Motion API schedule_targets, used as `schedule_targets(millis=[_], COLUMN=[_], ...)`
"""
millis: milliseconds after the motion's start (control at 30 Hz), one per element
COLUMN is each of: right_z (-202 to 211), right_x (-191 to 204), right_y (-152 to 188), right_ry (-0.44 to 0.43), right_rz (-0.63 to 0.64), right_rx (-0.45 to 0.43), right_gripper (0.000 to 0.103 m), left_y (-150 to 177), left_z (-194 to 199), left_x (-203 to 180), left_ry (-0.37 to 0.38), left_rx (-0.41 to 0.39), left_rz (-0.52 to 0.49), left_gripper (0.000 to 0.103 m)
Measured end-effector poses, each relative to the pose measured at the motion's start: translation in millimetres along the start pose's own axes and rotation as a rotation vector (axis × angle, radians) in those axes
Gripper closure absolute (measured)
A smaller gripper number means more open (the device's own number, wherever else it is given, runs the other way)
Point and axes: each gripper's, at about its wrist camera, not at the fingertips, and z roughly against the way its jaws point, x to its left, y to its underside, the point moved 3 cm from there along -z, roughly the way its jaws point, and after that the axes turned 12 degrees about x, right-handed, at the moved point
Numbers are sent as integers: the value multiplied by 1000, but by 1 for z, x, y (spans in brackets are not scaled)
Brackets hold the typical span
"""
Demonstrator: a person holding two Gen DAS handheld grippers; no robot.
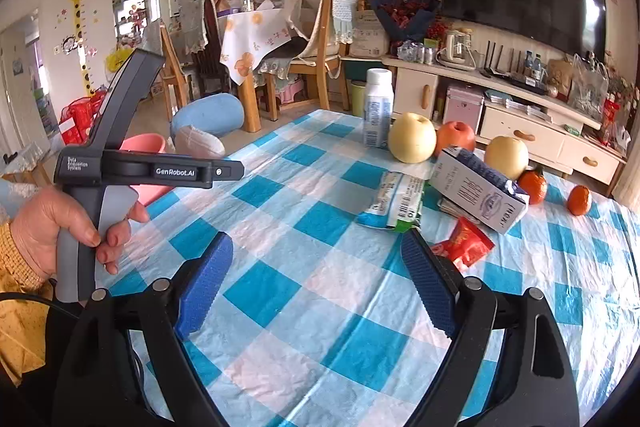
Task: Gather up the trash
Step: 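Bring both tools back over the table toward the white packet and red bag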
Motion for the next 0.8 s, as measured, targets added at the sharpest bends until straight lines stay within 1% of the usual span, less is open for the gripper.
schedule_targets(millis=[167,267,400,500,567,600,633,667,733,800], right_z=[9,15,22,26,29,31,33,34,35,39], right_x=[-19,-29,-50,-73,-88,-94,-101,-107,-116,-124], right_y=[3,4,4,5,5,6,8,9,12,14], right_ry=[11,17,31,37,42,48,50,48,46,46], right_rz=[-37,-49,-86,-139,-175,-192,-210,-228,-257,-272], right_rx=[-6,-9,-11,-10,-7,-10,-14,-13,-8,-12], right_gripper=[16,16,16,16,16,16,16,16,16,16], left_y=[-1,-1,1,-1,-6,-10,-16,-22,-38,-55], left_z=[-4,-8,-12,-15,-17,-18,-20,-22,-25,-28], left_x=[-13,-21,-38,-57,-75,-83,-94,-105,-129,-154], left_ry=[26,26,31,28,26,21,13,10,1,-10], left_rx=[-1,1,-1,-14,-34,-41,-46,-51,-76,-98], left_rz=[-11,-28,-72,-116,-158,-175,-192,-210,-250,-284], left_gripper=[11,11,11,11,14,19,21,22,27,29])
